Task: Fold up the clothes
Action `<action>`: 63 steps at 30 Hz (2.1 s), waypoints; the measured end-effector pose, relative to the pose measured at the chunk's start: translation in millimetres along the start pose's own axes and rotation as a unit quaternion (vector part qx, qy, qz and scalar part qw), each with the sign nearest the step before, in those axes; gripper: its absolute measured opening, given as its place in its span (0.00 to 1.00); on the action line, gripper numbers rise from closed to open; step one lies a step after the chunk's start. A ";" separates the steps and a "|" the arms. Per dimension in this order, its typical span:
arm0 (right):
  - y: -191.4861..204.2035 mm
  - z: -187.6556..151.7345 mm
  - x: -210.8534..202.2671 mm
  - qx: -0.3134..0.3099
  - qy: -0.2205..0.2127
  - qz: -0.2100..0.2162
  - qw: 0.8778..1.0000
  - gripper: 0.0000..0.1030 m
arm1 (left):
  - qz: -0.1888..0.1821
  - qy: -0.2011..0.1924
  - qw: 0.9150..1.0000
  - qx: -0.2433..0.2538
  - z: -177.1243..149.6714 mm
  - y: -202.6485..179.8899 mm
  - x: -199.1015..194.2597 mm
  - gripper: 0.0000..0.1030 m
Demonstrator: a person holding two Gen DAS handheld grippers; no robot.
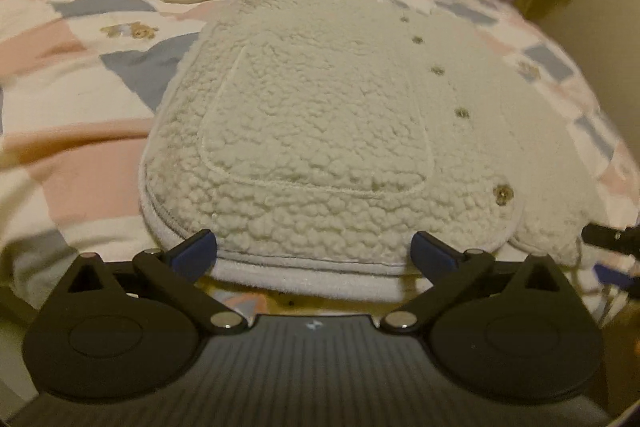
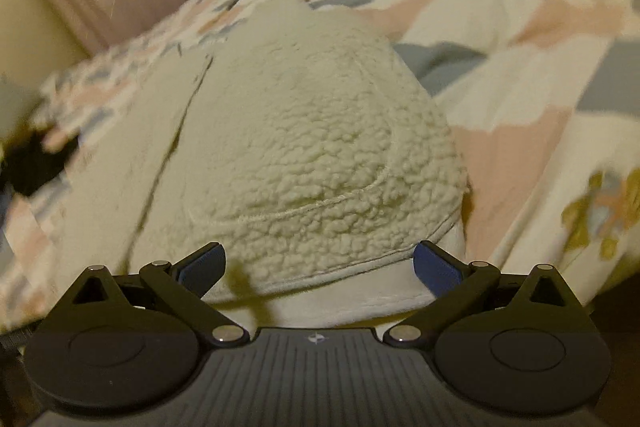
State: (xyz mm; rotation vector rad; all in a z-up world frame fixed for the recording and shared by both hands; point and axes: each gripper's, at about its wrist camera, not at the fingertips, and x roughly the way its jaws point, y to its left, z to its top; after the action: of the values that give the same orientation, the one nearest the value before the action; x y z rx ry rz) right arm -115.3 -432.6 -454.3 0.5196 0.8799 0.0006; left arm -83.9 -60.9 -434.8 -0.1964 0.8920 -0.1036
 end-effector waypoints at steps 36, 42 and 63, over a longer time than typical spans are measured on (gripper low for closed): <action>48.9 -45.7 -113.7 -0.100 -0.094 -0.052 0.989 1.00 | 0.069 -0.072 0.982 0.160 -36.0 -74.8 -128.7 1.00; 47.4 -47.0 -116.2 -0.093 -0.094 -0.051 0.990 1.00 | 0.073 -0.070 0.982 0.161 -34.3 -74.2 -128.9 1.00; 15.7 -25.4 -82.8 -0.075 -0.055 -0.098 0.991 1.00 | 0.088 -0.026 0.984 0.150 -13.9 -66.5 -84.2 1.00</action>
State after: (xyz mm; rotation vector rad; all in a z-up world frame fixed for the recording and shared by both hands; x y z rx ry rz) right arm -184.2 -425.1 -399.9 0.2880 0.8136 -0.1392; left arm -147.8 -113.2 -365.0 0.1603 0.8266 -0.0663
